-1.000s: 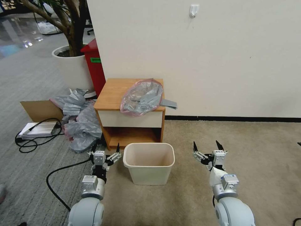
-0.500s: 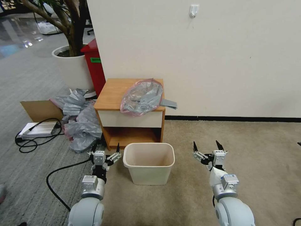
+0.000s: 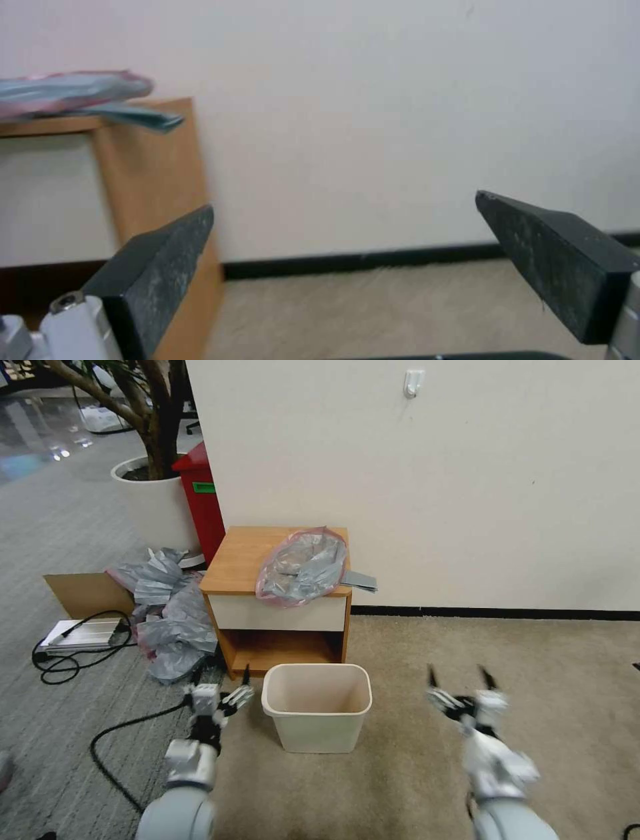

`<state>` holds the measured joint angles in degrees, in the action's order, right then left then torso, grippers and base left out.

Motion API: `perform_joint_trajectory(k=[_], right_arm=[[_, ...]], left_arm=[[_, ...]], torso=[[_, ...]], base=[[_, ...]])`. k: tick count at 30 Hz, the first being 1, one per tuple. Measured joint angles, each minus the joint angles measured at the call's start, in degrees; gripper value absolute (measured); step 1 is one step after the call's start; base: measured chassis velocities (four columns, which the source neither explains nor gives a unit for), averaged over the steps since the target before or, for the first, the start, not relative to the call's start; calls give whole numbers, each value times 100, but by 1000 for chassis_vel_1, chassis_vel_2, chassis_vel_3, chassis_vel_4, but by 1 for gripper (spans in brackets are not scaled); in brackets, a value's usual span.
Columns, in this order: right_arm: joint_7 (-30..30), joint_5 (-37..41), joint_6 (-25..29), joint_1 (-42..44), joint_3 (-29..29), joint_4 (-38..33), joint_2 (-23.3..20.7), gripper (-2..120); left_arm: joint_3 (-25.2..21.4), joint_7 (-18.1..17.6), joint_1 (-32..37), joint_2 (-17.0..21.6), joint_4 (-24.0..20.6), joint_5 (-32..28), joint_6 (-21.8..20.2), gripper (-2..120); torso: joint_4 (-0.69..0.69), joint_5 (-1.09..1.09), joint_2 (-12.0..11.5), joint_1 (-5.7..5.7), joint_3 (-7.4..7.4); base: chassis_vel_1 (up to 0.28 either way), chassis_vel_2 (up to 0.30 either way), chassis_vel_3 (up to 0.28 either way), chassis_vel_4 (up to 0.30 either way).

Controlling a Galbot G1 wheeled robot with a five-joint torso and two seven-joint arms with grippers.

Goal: Pick up the garbage bag from the table and place it over the trash can.

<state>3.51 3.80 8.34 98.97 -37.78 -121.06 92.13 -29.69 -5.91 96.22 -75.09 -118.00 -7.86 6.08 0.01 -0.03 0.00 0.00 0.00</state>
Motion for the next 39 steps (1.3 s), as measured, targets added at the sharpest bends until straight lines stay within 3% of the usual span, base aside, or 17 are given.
perform_joint_trajectory(k=[3,10,20,33,39], right_arm=[[91,440,-152,-12,250,-12,-53,100],[217,1204,-261,-391,693,111,-339,100],[-17,2823,-701,-1626,1370,952,-728,100],[-700,5171,-1102,-3241,1888,1846,-509,100],[-732,5590,-1029,-3721,2025,2258,-449,100]], left_arm=[[166,-168,159,194,-69,-320,150,93],[145,-236,83,187,-104,-353,207,93],[53,-435,-55,273,-121,-384,492,97],[-170,-510,82,164,-270,-377,708,98],[-370,-453,225,34,-343,-376,871,98]], torso=[[-2,5,0,-1,0],[-1,2,0,-1,0],[-1,2,0,0,0],[-1,2,0,0,0],[-1,2,0,-1,0]], base=[[0,0,0,0],[0,0,0,0],[0,0,0,0],[0,0,0,0],[0,0,0,0]])
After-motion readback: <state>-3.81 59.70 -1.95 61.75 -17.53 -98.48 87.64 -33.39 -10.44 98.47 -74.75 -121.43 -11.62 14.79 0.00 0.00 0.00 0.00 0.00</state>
